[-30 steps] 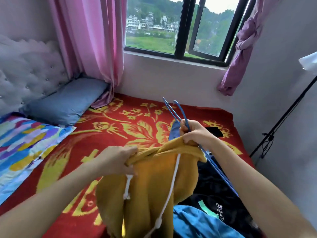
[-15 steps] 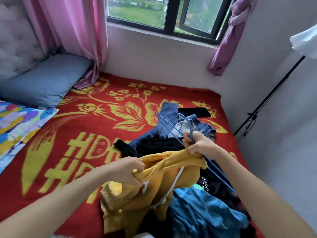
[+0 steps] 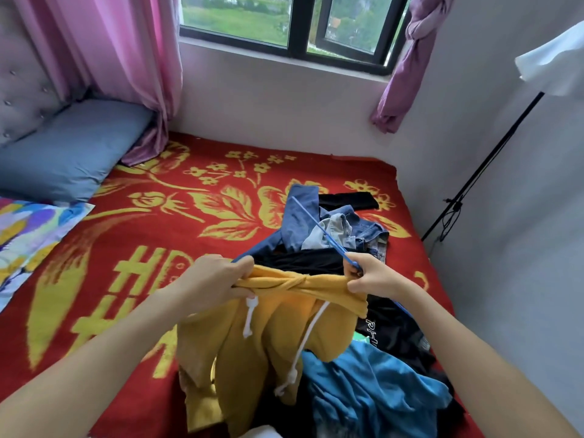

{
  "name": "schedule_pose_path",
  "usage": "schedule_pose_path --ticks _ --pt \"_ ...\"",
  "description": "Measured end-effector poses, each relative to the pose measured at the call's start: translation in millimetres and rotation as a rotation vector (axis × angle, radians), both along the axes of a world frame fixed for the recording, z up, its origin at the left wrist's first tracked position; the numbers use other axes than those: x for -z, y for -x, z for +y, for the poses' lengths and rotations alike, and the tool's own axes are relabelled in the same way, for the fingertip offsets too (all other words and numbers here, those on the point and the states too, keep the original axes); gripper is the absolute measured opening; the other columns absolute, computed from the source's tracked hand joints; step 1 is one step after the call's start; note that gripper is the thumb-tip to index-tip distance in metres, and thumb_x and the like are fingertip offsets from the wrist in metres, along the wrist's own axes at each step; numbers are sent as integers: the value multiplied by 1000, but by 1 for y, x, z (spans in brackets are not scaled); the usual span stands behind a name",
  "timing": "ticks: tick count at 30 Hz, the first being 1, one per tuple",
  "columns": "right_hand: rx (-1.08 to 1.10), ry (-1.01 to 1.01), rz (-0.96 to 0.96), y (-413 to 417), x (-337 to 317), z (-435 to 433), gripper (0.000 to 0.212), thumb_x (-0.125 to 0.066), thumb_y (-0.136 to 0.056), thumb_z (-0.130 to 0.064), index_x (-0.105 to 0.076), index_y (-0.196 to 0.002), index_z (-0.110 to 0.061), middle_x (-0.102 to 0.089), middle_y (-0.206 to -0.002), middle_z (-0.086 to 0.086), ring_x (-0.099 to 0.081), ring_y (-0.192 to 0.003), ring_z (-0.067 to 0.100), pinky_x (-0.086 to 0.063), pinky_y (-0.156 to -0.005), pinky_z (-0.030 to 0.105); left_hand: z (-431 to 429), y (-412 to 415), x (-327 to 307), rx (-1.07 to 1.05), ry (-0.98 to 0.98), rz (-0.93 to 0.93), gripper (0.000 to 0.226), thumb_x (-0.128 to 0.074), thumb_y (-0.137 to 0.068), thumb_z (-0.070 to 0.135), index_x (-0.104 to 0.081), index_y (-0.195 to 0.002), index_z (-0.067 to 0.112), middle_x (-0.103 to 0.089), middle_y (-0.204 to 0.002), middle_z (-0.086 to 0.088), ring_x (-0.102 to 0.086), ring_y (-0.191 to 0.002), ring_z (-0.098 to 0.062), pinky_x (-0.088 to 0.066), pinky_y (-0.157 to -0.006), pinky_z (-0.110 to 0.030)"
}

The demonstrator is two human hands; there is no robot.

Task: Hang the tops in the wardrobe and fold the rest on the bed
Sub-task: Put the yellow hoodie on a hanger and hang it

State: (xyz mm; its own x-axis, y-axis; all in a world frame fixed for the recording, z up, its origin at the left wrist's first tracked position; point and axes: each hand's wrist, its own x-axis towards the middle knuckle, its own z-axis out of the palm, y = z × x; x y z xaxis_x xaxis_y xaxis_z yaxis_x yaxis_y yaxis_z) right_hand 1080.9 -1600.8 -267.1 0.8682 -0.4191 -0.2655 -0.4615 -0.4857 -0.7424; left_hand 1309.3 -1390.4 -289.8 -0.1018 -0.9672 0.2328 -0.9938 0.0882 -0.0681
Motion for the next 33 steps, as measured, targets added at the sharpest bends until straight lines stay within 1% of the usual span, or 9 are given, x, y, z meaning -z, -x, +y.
schedule_pose_path --ticks 3,7,9,12,15,18,23,31,33 --pt "59 -105 15 3 2 -4 22 -45 -66 6 -32 -68 -12 -49 -70 7 -50 -63 7 -39 -59 16 2 -4 13 40 12 -71 47 -84 -50 55 -63 -77 22 -45 -39 10 -44 -32 -8 -24 -38 -13" --pt "161 -182 84 12 2 -15 33 -33 -75 24 -44 -72 -7 -52 -77 14 -53 -54 19 -43 -51 24 9 -5 37 125 -119 -83 30 -63 -67 56 -51 -54 31 -46 -39 14 -40 -33 -4 -34 -43 -14" --pt "109 -194 108 16 -2 -20 49 -29 -76 22 -53 -93 -17 -50 -72 12 -44 -52 19 -38 -48 21 11 -1 44 159 -168 -86 28 -58 -69 54 -52 -54 32 -44 -39 14 -33 -32 -7 -33 -42 -14" --pt "46 -96 139 18 -6 -22 54 -46 -92 -3 -36 -125 -44 -53 -74 1 -46 -66 14 -37 -60 17 13 5 47 194 -177 -132 32 -61 -69 54 -49 -51 31 -26 -40 12 -19 -38 -10 -25 -42 -13" --pt "62 295 95 13 -11 -21 10 -59 -90 -32 -58 -97 -39 -53 -62 -4 -51 -60 10 -37 -62 22 15 3 45 204 -180 -151 37 -73 -68 54 -48 -53 31 -22 -44 13 -25 -34 -7 -22 -48 -13" --pt "89 398 67 9 -9 -17 32 -58 -91 -34 -58 -59 -32 -45 -45 -7 -38 -44 11 -30 -54 28 20 0 47 198 -155 -119 33 -62 -79 54 -51 -58 30 -40 -39 14 -41 -34 -1 -32 -48 -12" --pt "84 404 -111 1 6 0 40 -56 -92 -27 -51 -53 -31 -41 -41 -7 -47 -50 5 -29 -54 27 26 -2 56 204 -3 -72 51 -27 -96 47 -49 -56 25 -38 -38 10 -38 -33 -8 -39 -46 -16" --pt "98 721 -476 -4 21 -8 51 -29 -93 -56 -29 -52 -27 -52 -40 -1 -52 -35 19 -35 -40 27 25 7 28 257 85 -148 34 -37 -88 35 -50 -58 26 -25 -41 10 -24 -36 -10 -45 -58 -20" --pt "108 707 -596 -4 17 -11 50 -29 -97 -52 -26 -53 -29 -45 -36 -7 -47 -33 2 -31 -38 17 24 8 23 252 86 -166 35 -37 -91 33 -49 -59 25 -26 -41 10 -25 -36 -11 -41 -65 -26"
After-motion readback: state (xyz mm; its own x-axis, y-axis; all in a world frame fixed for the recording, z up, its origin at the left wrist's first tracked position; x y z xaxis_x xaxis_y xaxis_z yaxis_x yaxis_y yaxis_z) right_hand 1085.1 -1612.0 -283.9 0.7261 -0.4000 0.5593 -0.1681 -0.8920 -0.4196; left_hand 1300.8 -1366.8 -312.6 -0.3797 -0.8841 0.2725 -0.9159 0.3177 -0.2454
